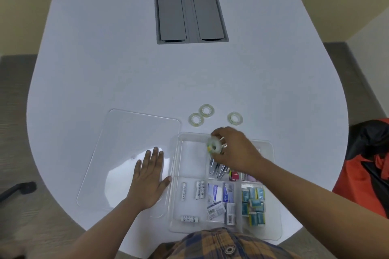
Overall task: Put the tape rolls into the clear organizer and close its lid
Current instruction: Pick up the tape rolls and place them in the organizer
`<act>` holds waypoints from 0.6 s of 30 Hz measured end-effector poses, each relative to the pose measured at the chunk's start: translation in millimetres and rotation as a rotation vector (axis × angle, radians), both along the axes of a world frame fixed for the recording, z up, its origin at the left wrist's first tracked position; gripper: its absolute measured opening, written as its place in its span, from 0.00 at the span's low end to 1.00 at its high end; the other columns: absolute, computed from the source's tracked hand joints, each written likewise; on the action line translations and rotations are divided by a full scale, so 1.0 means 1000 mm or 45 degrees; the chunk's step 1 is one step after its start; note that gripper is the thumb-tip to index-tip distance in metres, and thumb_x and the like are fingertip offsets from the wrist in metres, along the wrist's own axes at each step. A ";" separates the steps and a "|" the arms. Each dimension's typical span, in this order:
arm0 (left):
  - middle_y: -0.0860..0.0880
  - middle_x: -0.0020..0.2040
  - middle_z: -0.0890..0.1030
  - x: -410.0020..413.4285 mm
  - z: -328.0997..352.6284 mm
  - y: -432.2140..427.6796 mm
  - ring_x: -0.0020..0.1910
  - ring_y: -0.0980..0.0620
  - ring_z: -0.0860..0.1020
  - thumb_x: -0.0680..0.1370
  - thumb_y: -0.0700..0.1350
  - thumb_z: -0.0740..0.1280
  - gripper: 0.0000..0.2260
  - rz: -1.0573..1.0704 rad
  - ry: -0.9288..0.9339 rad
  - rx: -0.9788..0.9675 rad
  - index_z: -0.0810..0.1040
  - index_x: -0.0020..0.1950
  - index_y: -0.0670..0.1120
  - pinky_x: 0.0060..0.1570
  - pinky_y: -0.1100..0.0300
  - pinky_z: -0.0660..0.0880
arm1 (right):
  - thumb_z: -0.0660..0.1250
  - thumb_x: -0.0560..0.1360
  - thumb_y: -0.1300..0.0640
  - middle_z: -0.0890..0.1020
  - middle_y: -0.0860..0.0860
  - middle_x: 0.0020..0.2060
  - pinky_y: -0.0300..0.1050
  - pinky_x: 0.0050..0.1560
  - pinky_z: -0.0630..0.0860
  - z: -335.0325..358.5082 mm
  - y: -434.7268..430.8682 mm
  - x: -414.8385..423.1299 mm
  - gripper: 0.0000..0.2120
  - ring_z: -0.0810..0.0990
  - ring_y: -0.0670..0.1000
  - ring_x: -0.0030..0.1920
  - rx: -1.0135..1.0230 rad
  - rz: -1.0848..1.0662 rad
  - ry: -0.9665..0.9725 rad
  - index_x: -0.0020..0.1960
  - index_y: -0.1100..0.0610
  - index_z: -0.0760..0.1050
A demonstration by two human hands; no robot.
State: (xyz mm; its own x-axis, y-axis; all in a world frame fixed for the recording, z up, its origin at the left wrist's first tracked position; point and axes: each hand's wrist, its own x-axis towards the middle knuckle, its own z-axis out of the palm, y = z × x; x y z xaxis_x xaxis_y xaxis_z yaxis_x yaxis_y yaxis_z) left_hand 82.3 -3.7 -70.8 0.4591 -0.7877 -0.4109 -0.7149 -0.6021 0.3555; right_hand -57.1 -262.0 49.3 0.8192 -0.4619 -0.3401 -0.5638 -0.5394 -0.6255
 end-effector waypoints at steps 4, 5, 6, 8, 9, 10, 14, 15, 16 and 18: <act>0.51 0.76 0.30 0.000 0.002 0.000 0.75 0.51 0.30 0.70 0.71 0.29 0.39 -0.015 -0.023 0.030 0.29 0.74 0.50 0.73 0.50 0.35 | 0.73 0.68 0.51 0.76 0.48 0.59 0.49 0.54 0.76 -0.006 0.031 0.007 0.27 0.75 0.52 0.59 -0.200 0.372 0.189 0.65 0.48 0.71; 0.51 0.76 0.30 0.000 0.002 -0.001 0.75 0.51 0.30 0.70 0.71 0.29 0.39 -0.011 -0.016 0.025 0.29 0.74 0.50 0.73 0.50 0.35 | 0.72 0.70 0.51 0.76 0.48 0.61 0.49 0.54 0.75 -0.008 0.035 0.010 0.27 0.74 0.52 0.61 -0.255 0.455 0.226 0.67 0.48 0.70; 0.51 0.76 0.30 0.000 0.003 -0.001 0.75 0.51 0.30 0.70 0.71 0.29 0.39 -0.006 -0.008 0.019 0.30 0.74 0.49 0.73 0.50 0.35 | 0.72 0.71 0.52 0.75 0.48 0.62 0.49 0.54 0.74 -0.009 0.038 0.012 0.27 0.73 0.53 0.61 -0.301 0.526 0.260 0.68 0.48 0.70; 0.50 0.76 0.31 -0.001 0.003 -0.002 0.75 0.50 0.30 0.70 0.72 0.29 0.40 -0.001 -0.003 0.009 0.31 0.74 0.49 0.73 0.50 0.35 | 0.72 0.71 0.54 0.76 0.50 0.62 0.50 0.54 0.75 -0.012 0.041 0.017 0.27 0.73 0.54 0.61 -0.382 0.641 0.332 0.68 0.50 0.69; 0.50 0.76 0.32 -0.001 0.003 -0.002 0.75 0.50 0.31 0.70 0.72 0.30 0.40 0.000 -0.006 0.005 0.31 0.75 0.49 0.73 0.50 0.35 | 0.72 0.71 0.55 0.76 0.50 0.61 0.51 0.54 0.76 -0.013 0.042 0.019 0.26 0.74 0.55 0.60 -0.422 0.686 0.367 0.68 0.50 0.70; 0.50 0.77 0.32 -0.001 0.003 -0.002 0.75 0.50 0.31 0.70 0.72 0.30 0.40 0.000 -0.010 0.003 0.31 0.75 0.48 0.73 0.50 0.35 | 0.72 0.71 0.56 0.77 0.51 0.60 0.52 0.53 0.76 -0.014 0.043 0.021 0.26 0.74 0.55 0.59 -0.461 0.724 0.398 0.67 0.51 0.70; 0.50 0.77 0.32 -0.001 0.002 -0.001 0.75 0.50 0.31 0.71 0.71 0.30 0.40 -0.005 -0.019 -0.004 0.33 0.75 0.48 0.73 0.51 0.34 | 0.72 0.71 0.62 0.77 0.52 0.56 0.51 0.49 0.77 -0.017 0.046 0.026 0.24 0.77 0.57 0.56 -0.580 0.807 0.473 0.65 0.53 0.72; 0.50 0.77 0.32 -0.001 0.002 -0.001 0.75 0.50 0.31 0.71 0.71 0.30 0.39 -0.008 -0.023 -0.001 0.32 0.75 0.48 0.73 0.51 0.34 | 0.72 0.71 0.63 0.77 0.52 0.56 0.50 0.46 0.77 -0.018 0.047 0.028 0.24 0.78 0.57 0.54 -0.587 0.812 0.491 0.64 0.54 0.72; 0.50 0.77 0.32 -0.001 0.001 -0.001 0.75 0.50 0.31 0.71 0.71 0.30 0.39 -0.010 -0.026 0.000 0.32 0.75 0.49 0.73 0.51 0.34 | 0.71 0.71 0.63 0.77 0.53 0.55 0.49 0.43 0.76 -0.019 0.048 0.029 0.23 0.78 0.57 0.53 -0.593 0.817 0.508 0.64 0.54 0.72; 0.51 0.76 0.31 -0.001 0.001 0.000 0.75 0.51 0.31 0.71 0.71 0.30 0.39 -0.007 -0.024 -0.005 0.31 0.75 0.49 0.73 0.51 0.34 | 0.71 0.71 0.63 0.77 0.53 0.53 0.47 0.38 0.71 -0.021 0.051 0.032 0.21 0.80 0.58 0.51 -0.608 0.830 0.542 0.62 0.55 0.72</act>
State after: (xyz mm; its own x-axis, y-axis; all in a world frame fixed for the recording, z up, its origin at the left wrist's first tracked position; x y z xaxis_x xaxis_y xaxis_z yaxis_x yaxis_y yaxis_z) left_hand 81.5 -4.2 -70.1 0.4622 -0.7920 -0.3989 -0.7250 -0.5965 0.3442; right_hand -25.3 -211.3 28.4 0.8160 -0.1206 -0.5653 -0.1885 -0.9800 -0.0630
